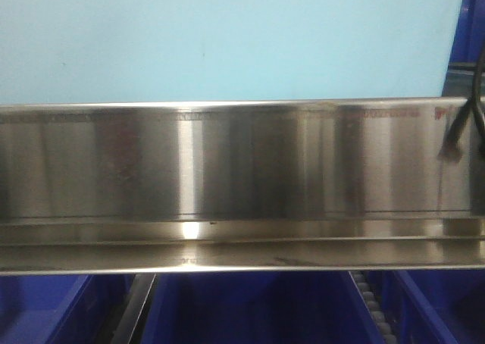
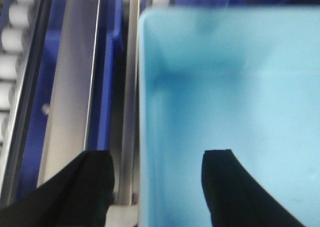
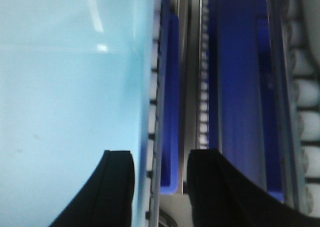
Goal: Move two blue bins to right shelf middle
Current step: 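Close both grippers on opposite walls of the cyan bin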
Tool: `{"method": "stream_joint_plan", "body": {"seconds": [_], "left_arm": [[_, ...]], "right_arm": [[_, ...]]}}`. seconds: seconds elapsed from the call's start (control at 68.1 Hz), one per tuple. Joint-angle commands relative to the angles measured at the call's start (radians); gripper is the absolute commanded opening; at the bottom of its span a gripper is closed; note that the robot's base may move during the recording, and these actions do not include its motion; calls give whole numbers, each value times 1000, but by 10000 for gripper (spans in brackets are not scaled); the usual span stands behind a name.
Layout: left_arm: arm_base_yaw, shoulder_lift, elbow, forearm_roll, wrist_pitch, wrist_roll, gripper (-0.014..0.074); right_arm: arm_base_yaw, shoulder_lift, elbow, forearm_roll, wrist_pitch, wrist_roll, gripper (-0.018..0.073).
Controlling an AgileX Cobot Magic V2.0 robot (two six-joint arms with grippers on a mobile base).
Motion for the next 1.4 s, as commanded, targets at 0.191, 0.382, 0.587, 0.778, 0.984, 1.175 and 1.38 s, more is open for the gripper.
{"method": "stream_joint_plan", "body": {"seconds": [0.191, 0.382, 0.587, 0.778, 0.984, 1.175, 1.38], "left_arm": [[3, -3, 64, 0, -3, -12, 244], [35, 10, 70, -7, -3, -26, 244], [35, 14, 70, -29, -3, -26, 244], [35, 16, 70, -32, -3, -23, 244], [35, 34, 70, -55, -3, -4, 244], [35, 49, 70, -62, -3, -2, 244], [35, 49, 70, -62, -3, -2, 244]], "right_arm": [[1, 1, 84, 16, -99, 10, 181], [1, 10, 86, 16, -117, 10, 181], [1, 18, 86, 16, -119, 10, 181], [1, 19, 86, 16, -125, 10, 181], [1, 19, 88, 16, -125, 10, 181], [1, 19, 88, 16, -125, 10, 181], [1, 35, 88, 16, -125, 10, 181]]}}
